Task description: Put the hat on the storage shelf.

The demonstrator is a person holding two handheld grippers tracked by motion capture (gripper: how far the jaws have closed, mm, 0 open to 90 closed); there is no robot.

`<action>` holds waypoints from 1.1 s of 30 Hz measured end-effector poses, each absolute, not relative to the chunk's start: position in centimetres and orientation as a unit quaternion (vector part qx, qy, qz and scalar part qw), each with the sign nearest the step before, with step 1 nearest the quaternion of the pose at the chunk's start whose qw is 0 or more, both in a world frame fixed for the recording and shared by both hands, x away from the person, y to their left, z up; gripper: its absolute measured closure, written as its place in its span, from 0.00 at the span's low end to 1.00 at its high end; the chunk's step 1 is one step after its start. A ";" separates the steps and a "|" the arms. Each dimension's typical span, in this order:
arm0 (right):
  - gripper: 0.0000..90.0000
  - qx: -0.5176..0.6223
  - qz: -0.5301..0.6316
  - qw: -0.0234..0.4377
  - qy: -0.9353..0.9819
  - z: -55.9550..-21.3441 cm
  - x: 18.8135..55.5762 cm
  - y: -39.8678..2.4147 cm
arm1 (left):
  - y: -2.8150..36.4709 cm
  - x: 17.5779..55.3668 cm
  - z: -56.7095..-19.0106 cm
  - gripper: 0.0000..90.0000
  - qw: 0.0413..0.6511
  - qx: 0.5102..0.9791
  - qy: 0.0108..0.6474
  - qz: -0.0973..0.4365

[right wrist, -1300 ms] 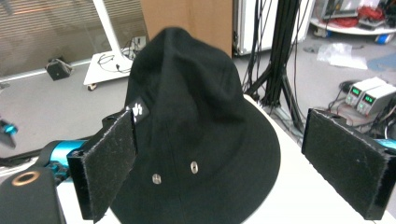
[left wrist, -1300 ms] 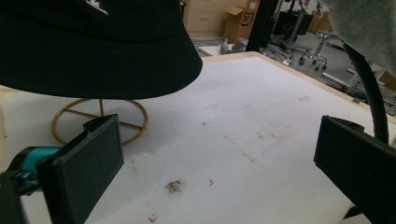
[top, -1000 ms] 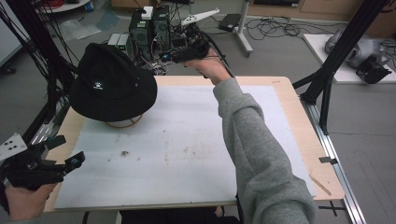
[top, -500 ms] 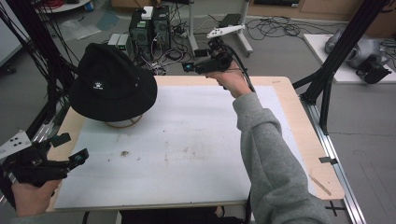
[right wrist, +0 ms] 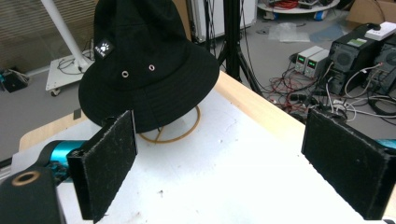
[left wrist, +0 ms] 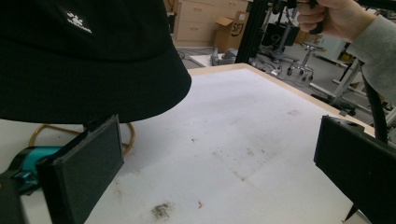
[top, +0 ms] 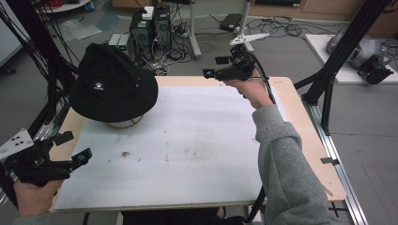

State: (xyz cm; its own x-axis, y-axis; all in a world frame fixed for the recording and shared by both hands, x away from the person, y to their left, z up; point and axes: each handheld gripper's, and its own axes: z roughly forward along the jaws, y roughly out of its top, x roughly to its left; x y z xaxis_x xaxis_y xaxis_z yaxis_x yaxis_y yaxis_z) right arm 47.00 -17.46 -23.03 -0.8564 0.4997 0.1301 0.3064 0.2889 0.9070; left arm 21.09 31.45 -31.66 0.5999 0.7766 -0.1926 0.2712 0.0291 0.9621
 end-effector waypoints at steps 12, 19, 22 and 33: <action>0.11 0.265 0.536 0.115 0.793 -21.6 44.6 -20.2 | 31.2 21.9 -31.4 0.02 0.601 0.665 0.391 0.211; 0.11 0.260 0.567 0.133 0.770 -20.8 42.2 -22.3 | 31.2 21.6 -30.8 0.02 0.607 0.659 0.384 0.220; 0.11 0.268 0.562 0.139 0.770 -20.6 41.3 -23.1 | 31.3 21.6 -30.8 0.02 0.610 0.656 0.386 0.221; 0.11 0.276 0.564 0.161 0.761 -22.3 38.7 -26.7 | 31.1 22.2 -31.0 0.02 0.604 0.659 0.391 0.221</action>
State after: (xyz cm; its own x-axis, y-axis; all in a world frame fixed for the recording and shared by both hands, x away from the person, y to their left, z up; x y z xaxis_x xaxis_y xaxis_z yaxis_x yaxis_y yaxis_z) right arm 38.70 -26.69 -22.33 -0.7966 0.6009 0.0666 0.2385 0.2111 0.9479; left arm 22.16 31.11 -31.03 0.5975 0.7810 -0.1816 0.2479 0.0354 0.9681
